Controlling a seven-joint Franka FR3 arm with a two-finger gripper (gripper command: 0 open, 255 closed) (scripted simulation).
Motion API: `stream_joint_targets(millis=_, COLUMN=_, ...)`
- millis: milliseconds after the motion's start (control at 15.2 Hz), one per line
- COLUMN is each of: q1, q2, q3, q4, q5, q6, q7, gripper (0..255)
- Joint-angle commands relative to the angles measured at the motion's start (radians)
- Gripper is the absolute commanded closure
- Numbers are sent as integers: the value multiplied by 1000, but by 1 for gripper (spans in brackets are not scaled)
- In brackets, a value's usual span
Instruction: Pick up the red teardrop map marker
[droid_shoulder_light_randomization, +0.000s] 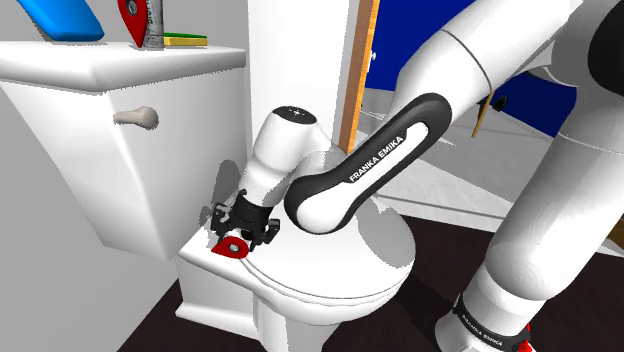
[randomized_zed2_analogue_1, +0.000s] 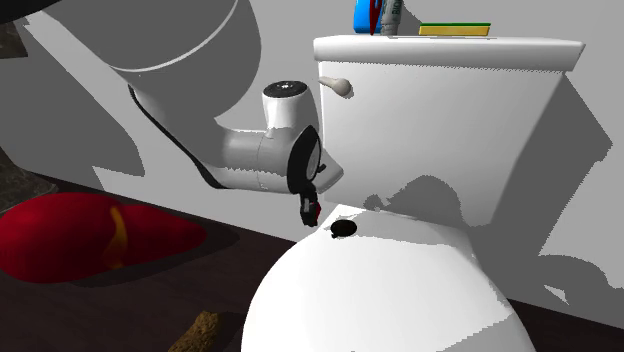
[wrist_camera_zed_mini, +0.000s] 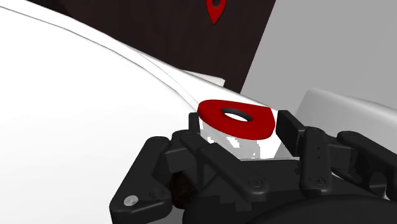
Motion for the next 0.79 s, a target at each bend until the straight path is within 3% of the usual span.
stream_joint_targets(millis=0, q1=0, q2=4, q3=0, q4=-1, q5=-6, q6=3, q7=4, gripper=255)
stream_joint_targets(millis=528, q1=0, q2=4, q3=0, q4=0, q5=-7, q6=2, q7=6, gripper=255)
stream_joint_targets(millis=726, q1=2, q2=-39, q3=5, q4=11, q5=70, q6=-38, q7=-50, gripper=255)
